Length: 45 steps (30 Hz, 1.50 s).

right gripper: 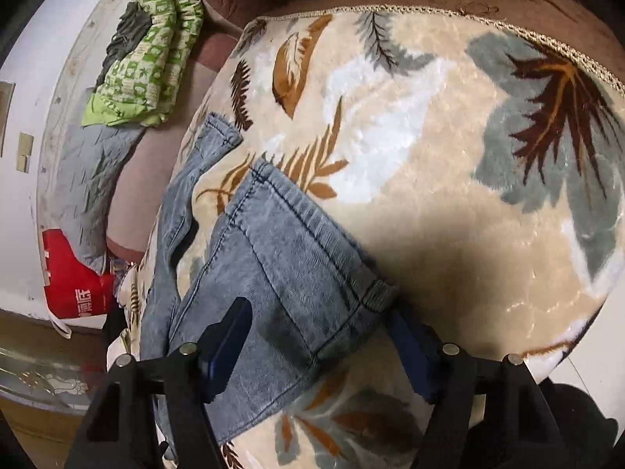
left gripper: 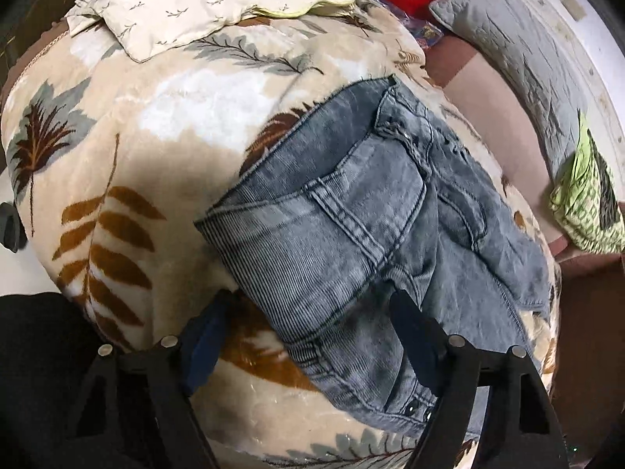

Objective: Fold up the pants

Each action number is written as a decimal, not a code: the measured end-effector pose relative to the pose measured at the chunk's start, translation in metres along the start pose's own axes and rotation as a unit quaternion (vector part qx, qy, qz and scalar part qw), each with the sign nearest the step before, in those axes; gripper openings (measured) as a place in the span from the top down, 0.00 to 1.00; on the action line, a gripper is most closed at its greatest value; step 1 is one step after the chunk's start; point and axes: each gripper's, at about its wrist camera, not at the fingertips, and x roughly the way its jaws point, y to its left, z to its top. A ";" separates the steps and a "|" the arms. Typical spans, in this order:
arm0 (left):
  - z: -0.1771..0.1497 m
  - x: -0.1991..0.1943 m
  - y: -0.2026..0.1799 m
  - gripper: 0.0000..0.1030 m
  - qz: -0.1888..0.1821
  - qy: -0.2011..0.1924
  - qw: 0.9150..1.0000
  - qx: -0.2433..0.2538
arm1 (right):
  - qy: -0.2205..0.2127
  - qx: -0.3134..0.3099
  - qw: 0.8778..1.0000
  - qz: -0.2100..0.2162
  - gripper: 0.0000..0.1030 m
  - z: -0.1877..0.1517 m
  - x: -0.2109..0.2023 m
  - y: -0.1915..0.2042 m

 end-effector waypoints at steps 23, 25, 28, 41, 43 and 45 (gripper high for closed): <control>0.006 -0.055 0.005 0.96 0.040 -0.106 0.994 0.011 | -0.004 -0.120 0.988 -0.094 0.79 -0.014 -0.026 0.026; 0.006 -0.053 0.009 0.89 0.044 -0.103 0.994 0.011 | 0.032 -0.100 0.988 -0.111 0.58 -0.017 -0.012 0.009; 0.012 -0.058 0.014 0.33 0.047 -0.107 0.993 -0.013 | 0.012 -0.083 0.994 -0.074 0.26 -0.014 -0.026 0.006; 0.008 -0.020 -0.074 0.30 -0.008 -0.079 0.982 0.170 | -0.031 -0.222 0.972 -0.073 0.25 0.053 0.007 0.104; 0.010 0.005 -0.069 0.30 0.006 -0.050 0.983 0.174 | -0.009 -0.244 0.963 -0.118 0.28 0.070 0.038 0.109; 0.007 0.028 -0.060 0.30 0.041 -0.029 0.984 0.172 | 0.022 -0.244 0.962 -0.124 0.40 0.081 0.062 0.104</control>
